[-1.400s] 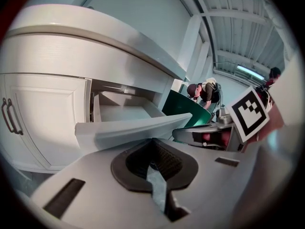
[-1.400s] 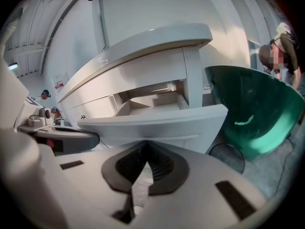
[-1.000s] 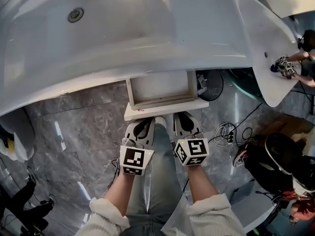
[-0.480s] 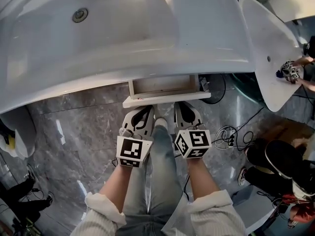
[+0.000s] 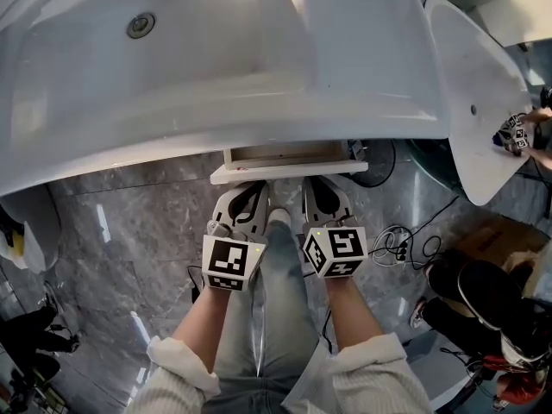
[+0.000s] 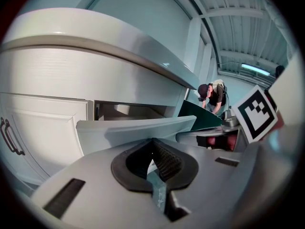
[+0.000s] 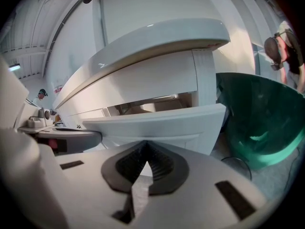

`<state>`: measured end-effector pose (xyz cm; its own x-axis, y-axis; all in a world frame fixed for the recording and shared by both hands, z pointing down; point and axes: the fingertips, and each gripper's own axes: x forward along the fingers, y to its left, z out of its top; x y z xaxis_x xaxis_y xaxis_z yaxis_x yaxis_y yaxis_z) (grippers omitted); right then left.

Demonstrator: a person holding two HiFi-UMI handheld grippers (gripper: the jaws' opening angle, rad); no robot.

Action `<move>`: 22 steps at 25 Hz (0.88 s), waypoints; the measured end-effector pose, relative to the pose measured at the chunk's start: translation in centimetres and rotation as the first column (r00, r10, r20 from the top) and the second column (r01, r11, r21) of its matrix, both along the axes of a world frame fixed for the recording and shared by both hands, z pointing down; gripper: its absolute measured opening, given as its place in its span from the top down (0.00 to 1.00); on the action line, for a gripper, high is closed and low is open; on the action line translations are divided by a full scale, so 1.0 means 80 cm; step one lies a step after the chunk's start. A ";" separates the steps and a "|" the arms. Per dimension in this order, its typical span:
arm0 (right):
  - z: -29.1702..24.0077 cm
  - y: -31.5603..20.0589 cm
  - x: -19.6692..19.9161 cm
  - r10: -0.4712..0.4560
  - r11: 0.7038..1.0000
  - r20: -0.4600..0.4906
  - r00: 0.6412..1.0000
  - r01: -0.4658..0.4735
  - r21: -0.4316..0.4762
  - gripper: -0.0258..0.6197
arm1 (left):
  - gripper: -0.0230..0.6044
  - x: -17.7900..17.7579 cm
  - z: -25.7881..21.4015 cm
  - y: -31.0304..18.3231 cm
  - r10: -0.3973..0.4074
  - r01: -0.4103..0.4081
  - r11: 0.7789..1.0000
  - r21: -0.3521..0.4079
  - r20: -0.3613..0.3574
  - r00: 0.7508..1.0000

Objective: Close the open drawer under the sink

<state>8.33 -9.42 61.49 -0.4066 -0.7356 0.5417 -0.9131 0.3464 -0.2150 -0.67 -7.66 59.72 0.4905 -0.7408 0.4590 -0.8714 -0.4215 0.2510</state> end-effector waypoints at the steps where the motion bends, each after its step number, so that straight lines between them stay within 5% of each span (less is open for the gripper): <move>1: 0.000 -0.003 -0.001 -0.003 1.000 -0.001 1.000 0.003 -0.001 0.95 | 0.94 -0.001 0.000 -0.003 -0.005 0.005 1.000 0.000 -0.002 1.000; 22: -0.005 -0.079 -0.011 -0.036 0.999 -0.006 0.999 0.037 0.035 0.95 | 0.94 -0.013 -0.007 -0.077 0.007 -0.009 0.998 0.062 0.046 0.999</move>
